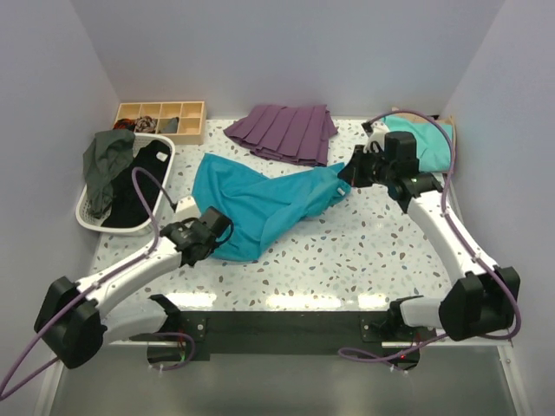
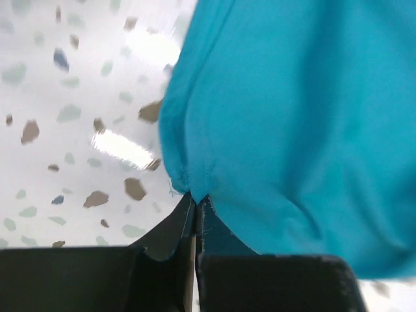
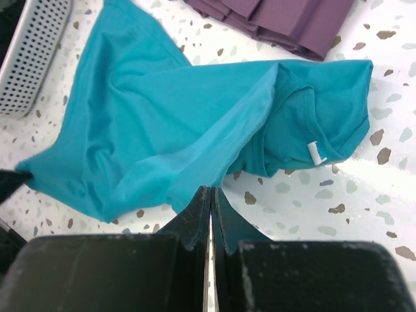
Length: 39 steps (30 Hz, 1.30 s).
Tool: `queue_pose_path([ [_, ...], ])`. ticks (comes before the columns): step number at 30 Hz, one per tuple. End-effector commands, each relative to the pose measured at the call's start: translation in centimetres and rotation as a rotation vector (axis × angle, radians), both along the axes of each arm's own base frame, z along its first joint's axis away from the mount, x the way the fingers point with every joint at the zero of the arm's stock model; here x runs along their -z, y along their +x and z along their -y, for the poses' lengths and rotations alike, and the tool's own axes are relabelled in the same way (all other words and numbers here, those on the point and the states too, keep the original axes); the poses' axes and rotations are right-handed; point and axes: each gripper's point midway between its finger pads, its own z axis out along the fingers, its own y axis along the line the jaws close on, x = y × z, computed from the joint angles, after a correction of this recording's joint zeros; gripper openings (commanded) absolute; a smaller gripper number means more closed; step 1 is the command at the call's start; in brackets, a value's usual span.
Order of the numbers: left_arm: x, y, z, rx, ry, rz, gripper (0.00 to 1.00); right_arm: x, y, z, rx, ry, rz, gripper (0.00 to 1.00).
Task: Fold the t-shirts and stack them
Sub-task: Flatten out the tshirt
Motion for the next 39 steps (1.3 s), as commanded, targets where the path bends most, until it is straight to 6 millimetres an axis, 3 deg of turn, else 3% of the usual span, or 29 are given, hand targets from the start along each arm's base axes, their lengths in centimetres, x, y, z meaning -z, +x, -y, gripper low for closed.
queue_pose_path([
  [1, -12.1, 3.8, -0.2, 0.024, -0.012, 0.305, 0.0, -6.5, -2.0, 1.0, 0.011, -0.001, 0.137, 0.0],
  [2, -15.9, 4.2, -0.3, 0.027, -0.037, 0.385, 0.0, -8.0, -2.3, 1.2, 0.015, 0.0, 0.166, 0.0],
  [4, -18.7, 3.8, -0.8, 0.044, -0.04, 0.425, 0.0, -10.1, -4.0, 1.7, 0.019, 0.005, 0.206, 0.0],
  [5, -21.4, 3.3, -1.4, 0.041, -0.056, 0.466, 0.0, -12.0, -4.7, 1.9, 0.022, 0.006, 0.244, 0.0],
  [7, -24.0, 2.9, -1.6, 0.06, -0.089, 0.523, 0.0, -13.5, -6.3, 2.5, 0.028, -0.003, 0.258, 0.0],
  [8, -26.5, 2.5, -1.6, 0.095, -0.122, 0.578, 0.0, -16.1, -7.6, 2.8, 0.027, 0.0, 0.323, 0.0],
  [10, -28.8, 1.7, -1.7, 0.123, -0.162, 0.626, 0.0, -17.7, -9.5, 3.5, 0.037, -0.011, 0.345, 0.0],
  [11, -31.7, 0.9, -2.1, 0.162, -0.185, 0.694, 0.0, -20.2, -10.9, 4.0, 0.042, -0.011, 0.413, 0.0],
  [13, -34.7, -0.3, -2.9, 0.179, -0.213, 0.763, 0.0, -21.8, -12.8, 5.1, 0.071, -0.027, 0.438, 0.0],
  [14, -37.8, -1.6, -3.8, 0.198, -0.239, 0.84, 0.0, -24.1, -14.2, 5.5, 0.081, -0.021, 0.497, 0.0],
  [16, -40.7, -3.1, -3.8, 0.263, -0.281, 0.905, 0.0, -26.0, -16.6, 6.5, 0.109, -0.022, 0.546, 0.0],
  [17, -43.3, -4.4, -4.6, 0.28, -0.303, 0.969, 0.0, -28.3, -18.3, 7.0, 0.118, -0.009, 0.605, 0.0],
  [19, -45.1, -5.9, -4.4, 0.353, -0.336, 1.01, 0.0, -29.3, -20.3, 7.4, 0.117, -0.006, 0.62, 0.0],
  [20, -47.1, -7.0, -4.8, 0.376, -0.355, 1.059, 0.0, -30.9, -21.8, 7.4, 0.106, 0.01, 0.665, 0.0],
  [22, -48.3, -8.6, -3.7, 0.484, -0.4, 1.074, 0.0, -31.5, -23.7, 7.6, 0.094, 0.023, 0.693, 0.0],
  [23, -49.9, -9.6, -3.7, 0.521, -0.428, 1.109, 0.0, -32.5, -25.0, 7.7, 0.091, 0.034, 0.727, 0.0],
  [26, -51.3, -12.2, -1.1, 0.716, -0.528, 1.116, 0.0, -33.8, -28.4, 8.1, 0.076, 0.059, 0.788, 0.0],
  [30, -52.1, -16.0, 1.7, 0.946, -0.667, 1.117, 0.0, -35.2, -32.3, 8.4, 0.05, 0.085, 0.856, 0.0],
  [32, -52.0, -17.2, 1.8, 0.977, -0.706, 1.119, 0.0, -35.8, -33.8, 8.7, 0.052, 0.099, 0.885, 0.0],
  [35, -51.6, -18.3, 1.6, 0.99, -0.728, 1.106, 0.0, -36.2, -34.3, 8.7, 0.051, 0.111, 0.902, 0.0],
  [37, -51.2, -17.8, 1.1, 0.945, -0.716, 1.098, 0.0, -36.5, -33.7, 8.5, 0.047, 0.112, 0.914, 0.0],
  [39, -50.1, -16.5, 0.4, 0.867, -0.681, 1.076, 0.0, -35.6, -31.6, 8.2, 0.048, 0.096, 0.872, 0.0],
])
